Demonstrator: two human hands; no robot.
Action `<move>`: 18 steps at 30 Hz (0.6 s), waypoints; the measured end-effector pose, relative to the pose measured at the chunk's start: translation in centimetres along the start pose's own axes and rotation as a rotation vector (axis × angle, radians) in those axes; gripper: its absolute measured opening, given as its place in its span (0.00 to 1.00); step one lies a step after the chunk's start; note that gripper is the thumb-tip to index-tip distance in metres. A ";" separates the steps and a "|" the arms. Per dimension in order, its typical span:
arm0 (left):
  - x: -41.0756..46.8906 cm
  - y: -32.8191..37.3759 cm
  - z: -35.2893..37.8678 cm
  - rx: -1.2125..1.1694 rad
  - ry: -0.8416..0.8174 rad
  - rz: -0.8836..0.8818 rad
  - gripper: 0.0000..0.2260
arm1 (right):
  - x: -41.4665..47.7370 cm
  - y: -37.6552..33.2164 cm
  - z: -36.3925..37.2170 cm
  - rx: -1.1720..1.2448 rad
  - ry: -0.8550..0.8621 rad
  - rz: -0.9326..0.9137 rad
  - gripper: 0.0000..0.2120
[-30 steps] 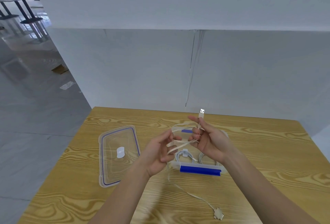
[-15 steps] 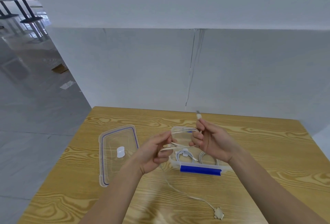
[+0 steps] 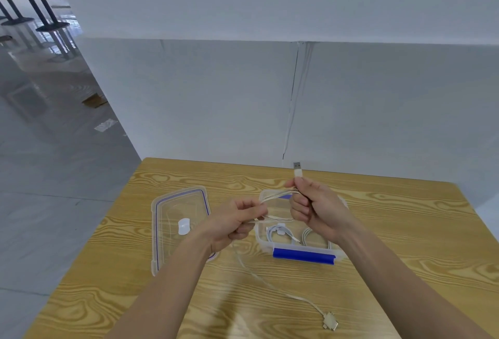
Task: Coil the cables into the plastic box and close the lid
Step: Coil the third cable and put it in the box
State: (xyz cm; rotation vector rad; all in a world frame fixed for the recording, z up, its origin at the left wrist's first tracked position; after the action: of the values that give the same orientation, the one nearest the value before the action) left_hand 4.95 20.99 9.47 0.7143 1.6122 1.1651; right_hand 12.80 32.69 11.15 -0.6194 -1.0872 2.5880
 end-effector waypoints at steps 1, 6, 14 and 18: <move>0.0 0.0 -0.2 0.045 -0.002 0.001 0.04 | 0.0 -0.1 0.1 -0.075 -0.010 -0.004 0.11; 0.2 0.7 -1.2 0.193 0.042 0.014 0.06 | 0.0 0.3 0.4 -0.380 -0.030 0.062 0.12; 0.9 0.3 -1.0 0.203 0.049 -0.027 0.03 | -0.1 1.4 0.4 -0.524 -0.056 0.195 0.18; 0.5 -0.5 -1.2 0.325 -0.014 -0.050 0.05 | 0.2 0.5 -0.8 -0.350 0.049 0.125 0.17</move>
State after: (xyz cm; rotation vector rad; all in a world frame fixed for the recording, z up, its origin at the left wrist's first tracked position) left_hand 3.72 20.84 8.90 0.8800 1.8184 0.8680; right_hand 12.97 32.91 10.25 -0.8471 -1.5462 2.4846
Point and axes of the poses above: each hand's wrist, its own x-axis towards the middle knuckle, its own z-axis out of the palm, y = z × x, the point moved 9 cm from there along x, towards the middle knuckle, and after that the axes turned 13 degrees about x, right-handed, at the moved point
